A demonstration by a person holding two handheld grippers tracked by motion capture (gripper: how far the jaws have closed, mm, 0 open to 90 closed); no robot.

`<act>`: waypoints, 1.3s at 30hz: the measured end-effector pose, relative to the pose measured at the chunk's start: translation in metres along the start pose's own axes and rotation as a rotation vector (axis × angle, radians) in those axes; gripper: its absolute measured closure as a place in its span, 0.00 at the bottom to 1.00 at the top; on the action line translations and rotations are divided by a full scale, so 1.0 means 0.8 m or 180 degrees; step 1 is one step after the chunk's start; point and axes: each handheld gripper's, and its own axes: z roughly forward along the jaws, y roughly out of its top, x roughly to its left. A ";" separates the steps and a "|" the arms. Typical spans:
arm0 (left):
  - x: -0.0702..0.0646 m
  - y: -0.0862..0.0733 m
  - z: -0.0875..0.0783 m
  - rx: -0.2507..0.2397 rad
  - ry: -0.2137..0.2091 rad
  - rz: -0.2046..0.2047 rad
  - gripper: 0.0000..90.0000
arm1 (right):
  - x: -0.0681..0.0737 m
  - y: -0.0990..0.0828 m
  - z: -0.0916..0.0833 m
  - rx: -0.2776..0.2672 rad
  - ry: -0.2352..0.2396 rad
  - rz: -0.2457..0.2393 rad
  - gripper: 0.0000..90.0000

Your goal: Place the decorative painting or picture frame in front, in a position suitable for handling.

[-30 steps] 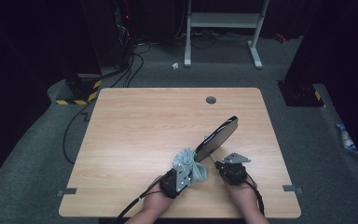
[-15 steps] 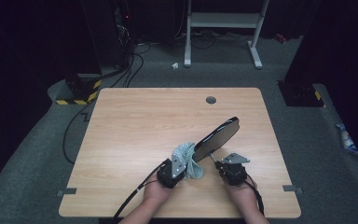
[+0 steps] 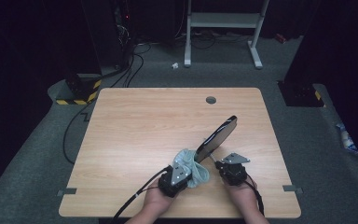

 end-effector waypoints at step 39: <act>0.202 -0.043 -0.127 -0.0532 0.1290 -0.0735 0.87 | 0.000 0.000 0.000 -0.0001 0.0021 -0.0002 0.98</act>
